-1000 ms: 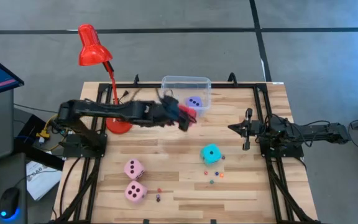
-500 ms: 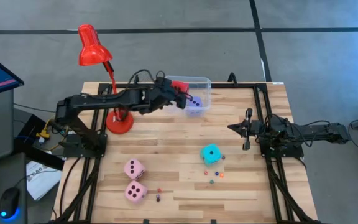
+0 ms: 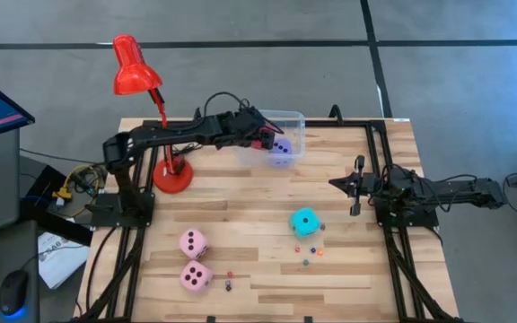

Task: Pick & Place Dice
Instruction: Put the large red die into the transparent bin

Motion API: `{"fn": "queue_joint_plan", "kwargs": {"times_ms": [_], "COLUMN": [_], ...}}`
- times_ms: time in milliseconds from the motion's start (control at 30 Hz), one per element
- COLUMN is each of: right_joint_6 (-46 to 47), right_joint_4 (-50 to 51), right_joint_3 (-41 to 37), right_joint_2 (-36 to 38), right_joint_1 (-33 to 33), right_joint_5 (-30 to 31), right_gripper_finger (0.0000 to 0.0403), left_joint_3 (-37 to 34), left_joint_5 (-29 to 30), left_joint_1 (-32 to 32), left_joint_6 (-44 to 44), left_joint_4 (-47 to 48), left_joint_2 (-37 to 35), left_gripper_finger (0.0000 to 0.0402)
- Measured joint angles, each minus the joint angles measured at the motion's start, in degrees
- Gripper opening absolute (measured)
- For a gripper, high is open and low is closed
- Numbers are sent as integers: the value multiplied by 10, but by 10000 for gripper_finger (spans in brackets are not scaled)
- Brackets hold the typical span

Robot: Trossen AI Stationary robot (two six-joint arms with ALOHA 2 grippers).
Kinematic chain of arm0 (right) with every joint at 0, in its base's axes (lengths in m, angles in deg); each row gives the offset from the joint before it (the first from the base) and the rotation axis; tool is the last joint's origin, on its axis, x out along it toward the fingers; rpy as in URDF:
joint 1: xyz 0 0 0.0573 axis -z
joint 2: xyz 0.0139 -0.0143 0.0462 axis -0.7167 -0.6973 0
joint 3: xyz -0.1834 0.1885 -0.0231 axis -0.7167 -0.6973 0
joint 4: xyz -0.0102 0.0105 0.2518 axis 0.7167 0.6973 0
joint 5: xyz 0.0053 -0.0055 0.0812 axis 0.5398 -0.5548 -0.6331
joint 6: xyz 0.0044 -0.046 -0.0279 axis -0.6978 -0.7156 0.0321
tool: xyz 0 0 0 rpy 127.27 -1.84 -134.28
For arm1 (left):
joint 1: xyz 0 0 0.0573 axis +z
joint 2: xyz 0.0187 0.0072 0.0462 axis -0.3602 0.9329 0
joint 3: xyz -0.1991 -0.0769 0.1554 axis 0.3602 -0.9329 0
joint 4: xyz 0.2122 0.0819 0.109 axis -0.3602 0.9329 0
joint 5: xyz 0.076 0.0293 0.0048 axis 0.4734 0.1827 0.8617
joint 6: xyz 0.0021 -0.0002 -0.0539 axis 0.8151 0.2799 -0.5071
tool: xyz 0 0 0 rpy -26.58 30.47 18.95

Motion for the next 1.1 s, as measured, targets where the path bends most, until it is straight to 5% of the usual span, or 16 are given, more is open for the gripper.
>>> {"fn": "queue_joint_plan", "kwargs": {"times_ms": [367, 1100], "right_joint_6": [0, 0], "right_joint_4": [12, 12], "right_joint_3": [0, 0], "right_joint_2": [0, 0], "right_joint_1": [10, 9], "right_joint_5": [0, 0], "right_gripper_finger": [0, 0], "left_joint_3": [0, 0], "left_joint_5": [-50, -43], "left_joint_1": [-5, 24], "left_joint_6": [-28, 12], "left_joint_4": [25, 68], "left_joint_2": [2, -2], "left_gripper_finger": [380, 399]}}
